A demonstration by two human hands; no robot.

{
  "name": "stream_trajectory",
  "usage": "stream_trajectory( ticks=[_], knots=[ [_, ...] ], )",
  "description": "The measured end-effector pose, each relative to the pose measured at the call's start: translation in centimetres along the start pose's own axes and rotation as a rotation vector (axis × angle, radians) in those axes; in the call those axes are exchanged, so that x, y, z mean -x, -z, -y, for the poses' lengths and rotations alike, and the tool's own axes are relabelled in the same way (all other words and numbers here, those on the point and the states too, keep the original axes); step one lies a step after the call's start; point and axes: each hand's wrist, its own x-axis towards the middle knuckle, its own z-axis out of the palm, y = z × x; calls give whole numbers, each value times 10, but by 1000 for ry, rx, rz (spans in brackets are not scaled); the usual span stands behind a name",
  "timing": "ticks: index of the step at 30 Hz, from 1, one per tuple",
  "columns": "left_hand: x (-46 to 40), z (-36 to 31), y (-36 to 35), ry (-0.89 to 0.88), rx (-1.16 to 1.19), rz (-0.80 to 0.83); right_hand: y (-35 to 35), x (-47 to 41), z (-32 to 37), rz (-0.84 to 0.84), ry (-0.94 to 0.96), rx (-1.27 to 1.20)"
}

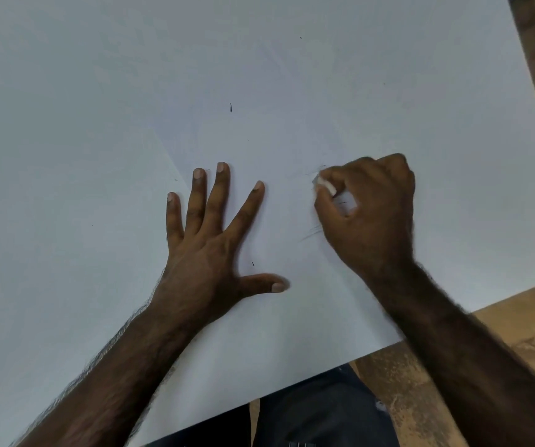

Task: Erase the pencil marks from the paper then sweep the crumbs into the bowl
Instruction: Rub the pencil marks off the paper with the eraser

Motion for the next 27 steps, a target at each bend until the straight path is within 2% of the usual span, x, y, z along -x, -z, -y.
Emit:
stream_trajectory(
  ticks=[4, 6, 9, 11, 14, 16, 20, 22, 24, 27],
  knots=[
    [1, 0, 0, -7, -14, -5, -6, 56, 35, 224, 179, -118],
    [1, 0, 1, -13, -17, 0, -6, 67, 38, 274, 235, -128],
    [1, -1, 2, 3, -7, 7, -7, 36, 22, 138, 210, -30],
    [0, -1, 3, 6, 4, 11, -6, 8, 10, 18, 117, 17],
    [0, -2, 3, 8, 15, 16, -4, -10, 0, -48, -31, 4],
    [1, -2, 4, 11, 9, 18, -4, -2, 7, -29, -21, -9],
    [2, -2, 3, -5, 1, -8, -11, 56, 43, 206, 212, -109],
    [2, -2, 3, -11, 2, -16, -11, 63, 43, 235, 267, -82],
    [2, -1, 3, -3, 12, -13, -12, 41, 31, 130, 238, -26],
    [0, -1, 2, 5, 15, -3, -10, -4, 6, -46, 90, -8]
  ],
)
